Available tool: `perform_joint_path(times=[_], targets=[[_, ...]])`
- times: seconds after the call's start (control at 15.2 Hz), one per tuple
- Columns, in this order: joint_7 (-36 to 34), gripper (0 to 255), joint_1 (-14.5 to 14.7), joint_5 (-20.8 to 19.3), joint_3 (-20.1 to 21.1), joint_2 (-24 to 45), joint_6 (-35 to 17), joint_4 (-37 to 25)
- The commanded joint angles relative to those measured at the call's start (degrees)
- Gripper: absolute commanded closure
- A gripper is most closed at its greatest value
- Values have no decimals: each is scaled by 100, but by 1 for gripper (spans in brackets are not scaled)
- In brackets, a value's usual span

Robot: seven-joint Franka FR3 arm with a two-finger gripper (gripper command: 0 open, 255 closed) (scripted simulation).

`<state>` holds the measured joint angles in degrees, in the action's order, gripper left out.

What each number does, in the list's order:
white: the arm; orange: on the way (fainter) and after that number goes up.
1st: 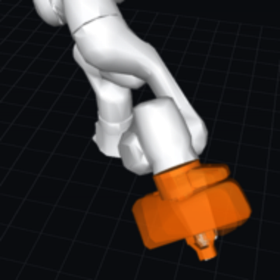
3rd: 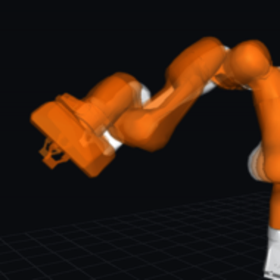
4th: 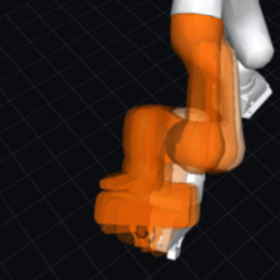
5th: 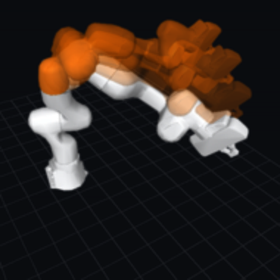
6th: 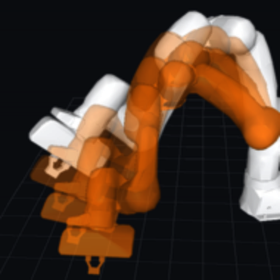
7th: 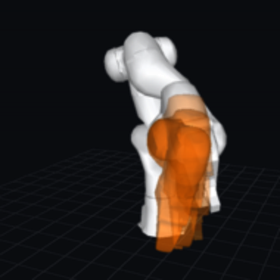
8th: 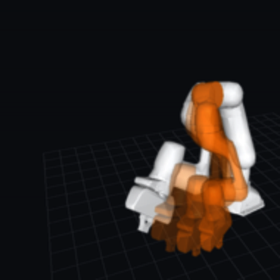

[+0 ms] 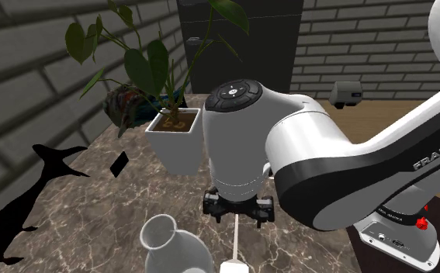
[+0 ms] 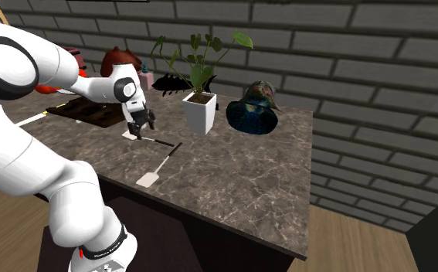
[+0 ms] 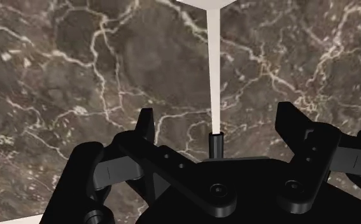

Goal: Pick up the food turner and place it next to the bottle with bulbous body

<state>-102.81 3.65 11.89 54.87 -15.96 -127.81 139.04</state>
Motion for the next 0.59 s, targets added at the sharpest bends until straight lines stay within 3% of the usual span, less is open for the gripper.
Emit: perform_joint_path(times=[0.0, 0.53], targets=[[149, 0, 109, 155, -195, -268, 432, -208], [188, 0, 153, 195, -272, -362, 605, -299]])
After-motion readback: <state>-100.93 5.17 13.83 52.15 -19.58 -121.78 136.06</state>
